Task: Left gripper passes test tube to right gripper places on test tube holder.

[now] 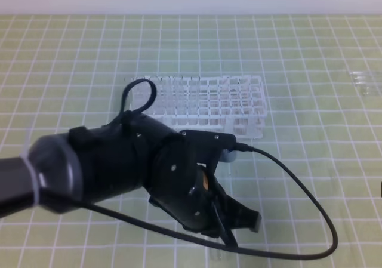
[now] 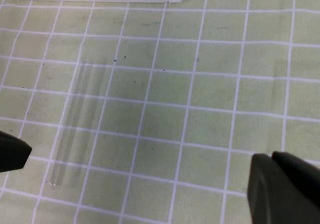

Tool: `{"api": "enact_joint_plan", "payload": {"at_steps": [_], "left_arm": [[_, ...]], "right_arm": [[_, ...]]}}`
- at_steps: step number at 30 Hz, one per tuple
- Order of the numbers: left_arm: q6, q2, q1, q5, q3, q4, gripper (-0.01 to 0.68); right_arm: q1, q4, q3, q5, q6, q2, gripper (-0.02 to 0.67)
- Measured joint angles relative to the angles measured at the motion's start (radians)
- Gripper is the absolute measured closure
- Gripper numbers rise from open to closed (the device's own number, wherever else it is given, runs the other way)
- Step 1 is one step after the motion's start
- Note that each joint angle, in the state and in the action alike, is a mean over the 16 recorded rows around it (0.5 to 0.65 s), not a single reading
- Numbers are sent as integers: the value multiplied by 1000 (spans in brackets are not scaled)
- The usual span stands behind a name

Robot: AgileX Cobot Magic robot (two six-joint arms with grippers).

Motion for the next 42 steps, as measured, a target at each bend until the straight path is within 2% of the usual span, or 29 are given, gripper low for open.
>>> {"api": "enact_joint_plan", "payload": {"at_steps": [6,17,22,27,34,42], "left_arm": [[-54,63,-15,65,-62,51,633],[-47,122,-15,134,-140,71,414],[-92,132,-15,138,-151,84,338],[-176,141,-16,138,-153,117,311],[-294,152,-16,147,-157,178,306],[-319,158,-17,155,-160,218,306]], "right_arm": [[0,3,0,2,0,0,665],[0,12,0,7,-2,0,665],[0,12,0,10,-3,0,665],[0,11,0,12,-4,0,665],[0,10,0,12,-4,0,665],[0,13,0,9,-4,0,665]]}}
